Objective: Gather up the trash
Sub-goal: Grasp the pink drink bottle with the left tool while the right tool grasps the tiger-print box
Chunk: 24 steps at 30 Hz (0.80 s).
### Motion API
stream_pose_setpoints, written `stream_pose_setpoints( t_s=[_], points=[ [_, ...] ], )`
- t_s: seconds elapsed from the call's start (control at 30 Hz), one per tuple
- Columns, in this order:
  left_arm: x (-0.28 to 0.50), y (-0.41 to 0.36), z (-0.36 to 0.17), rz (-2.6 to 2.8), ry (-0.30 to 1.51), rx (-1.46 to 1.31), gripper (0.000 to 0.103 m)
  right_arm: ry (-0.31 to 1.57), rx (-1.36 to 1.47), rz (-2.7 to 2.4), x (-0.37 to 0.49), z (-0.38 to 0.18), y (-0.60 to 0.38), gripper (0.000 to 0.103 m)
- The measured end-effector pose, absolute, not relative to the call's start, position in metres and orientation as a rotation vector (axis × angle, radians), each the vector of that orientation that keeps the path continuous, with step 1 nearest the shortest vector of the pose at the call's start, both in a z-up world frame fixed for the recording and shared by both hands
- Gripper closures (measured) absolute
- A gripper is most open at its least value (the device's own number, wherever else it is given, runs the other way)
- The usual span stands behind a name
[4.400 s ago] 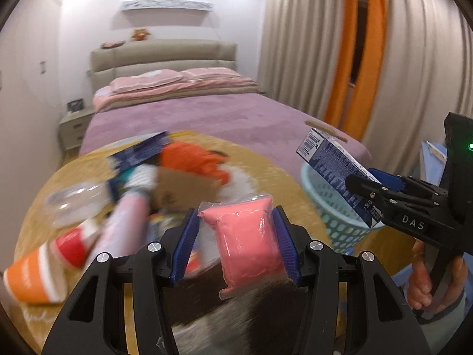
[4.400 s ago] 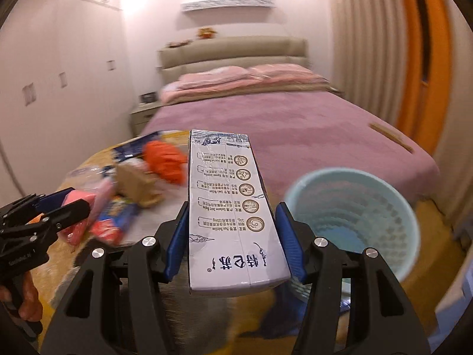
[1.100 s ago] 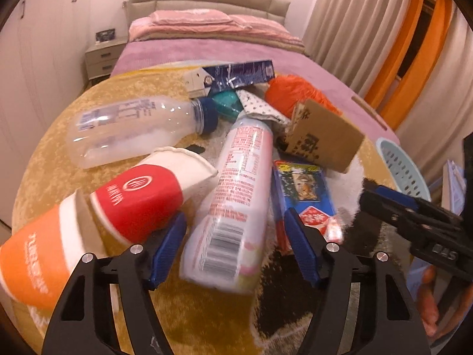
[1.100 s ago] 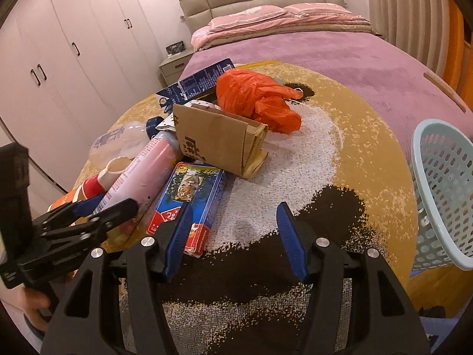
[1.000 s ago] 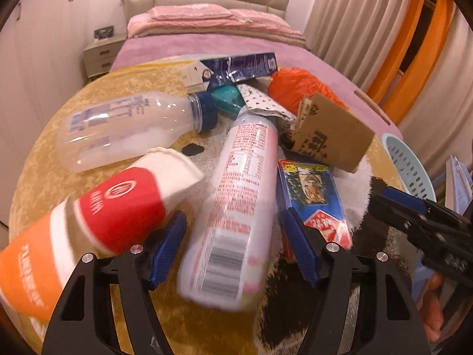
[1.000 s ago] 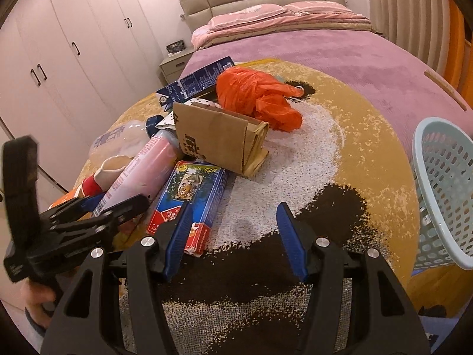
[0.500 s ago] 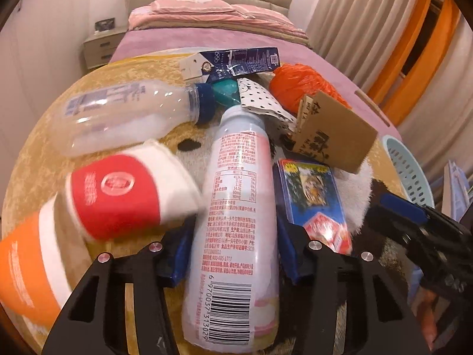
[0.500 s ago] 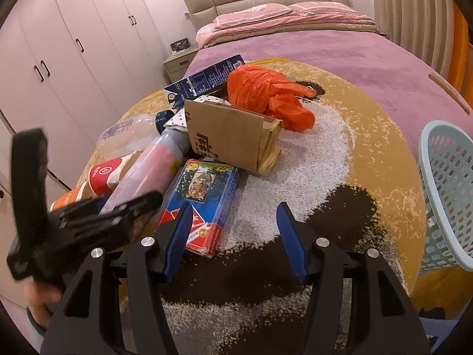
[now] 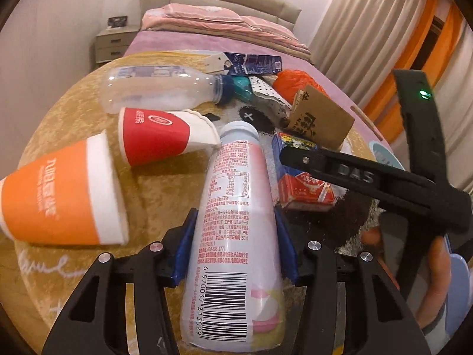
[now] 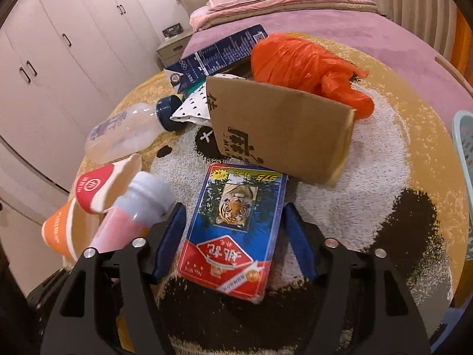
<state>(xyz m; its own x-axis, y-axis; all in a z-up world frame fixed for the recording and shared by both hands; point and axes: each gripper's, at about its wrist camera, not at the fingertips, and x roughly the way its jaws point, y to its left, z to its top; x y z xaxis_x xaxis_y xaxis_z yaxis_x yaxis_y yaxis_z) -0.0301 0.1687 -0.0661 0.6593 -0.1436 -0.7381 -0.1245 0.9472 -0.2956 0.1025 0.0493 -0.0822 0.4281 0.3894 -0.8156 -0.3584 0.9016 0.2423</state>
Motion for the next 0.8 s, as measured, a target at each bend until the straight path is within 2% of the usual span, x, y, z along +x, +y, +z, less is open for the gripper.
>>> stream_pose_setpoints(
  t_s=[0.13, 0.2, 0.43, 0.8],
  points=[
    [-0.033, 0.173, -0.067, -0.008, 0.854, -0.348, 0.055, 1.014, -0.032, 0.438, 0.101, -0.083, 0.06, 0.036],
    [-0.033, 0.173, -0.067, -0.007, 0.854, -0.345, 0.055, 1.008, -0.063, 0.434, 0.099, -0.083, 0.063, 0.04],
    [-0.033, 0.171, -0.06, 0.001, 0.834, -0.34, 0.056, 0.994, -0.057, 0.466, 0.087, -0.08, 0.041, 0.042],
    [-0.028, 0.136, -0.032, -0.073, 0.757, -0.289, 0.056, 0.898, -0.003, 0.502, 0.067, -0.038, -0.013, 0.042]
  ],
)
